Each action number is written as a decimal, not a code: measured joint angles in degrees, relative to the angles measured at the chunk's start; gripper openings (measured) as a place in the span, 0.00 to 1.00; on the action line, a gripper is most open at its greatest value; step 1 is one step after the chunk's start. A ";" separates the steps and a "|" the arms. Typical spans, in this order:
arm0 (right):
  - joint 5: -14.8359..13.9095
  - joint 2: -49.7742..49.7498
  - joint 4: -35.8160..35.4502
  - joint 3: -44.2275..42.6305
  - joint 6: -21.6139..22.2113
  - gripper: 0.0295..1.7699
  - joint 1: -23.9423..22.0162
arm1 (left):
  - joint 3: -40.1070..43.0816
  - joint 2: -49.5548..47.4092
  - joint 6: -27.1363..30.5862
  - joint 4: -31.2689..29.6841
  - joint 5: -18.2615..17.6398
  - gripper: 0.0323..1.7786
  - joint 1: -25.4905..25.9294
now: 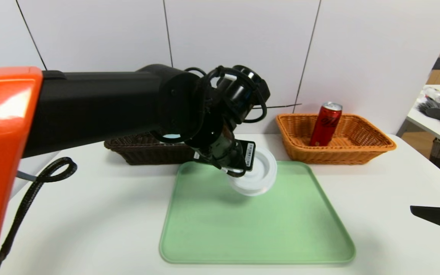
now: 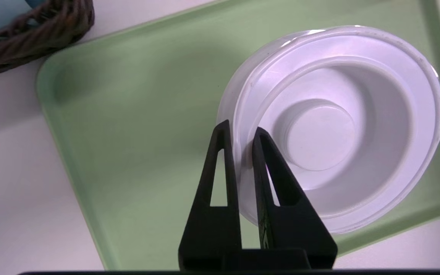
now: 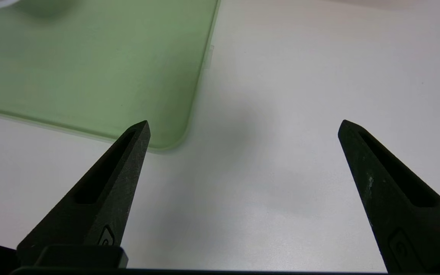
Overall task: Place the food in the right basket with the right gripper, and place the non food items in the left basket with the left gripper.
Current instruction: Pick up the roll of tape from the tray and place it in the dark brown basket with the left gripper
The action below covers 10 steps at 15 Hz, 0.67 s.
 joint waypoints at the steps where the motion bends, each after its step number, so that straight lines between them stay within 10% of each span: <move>1: 0.00 0.00 0.00 -0.02 0.02 0.96 0.00 | 0.00 -1.23 0.33 0.00 0.16 0.09 0.46; 10: 0.17 -0.02 -0.07 0.48 -0.06 0.96 0.11 | -0.02 -10.14 4.38 -0.05 0.05 0.09 15.38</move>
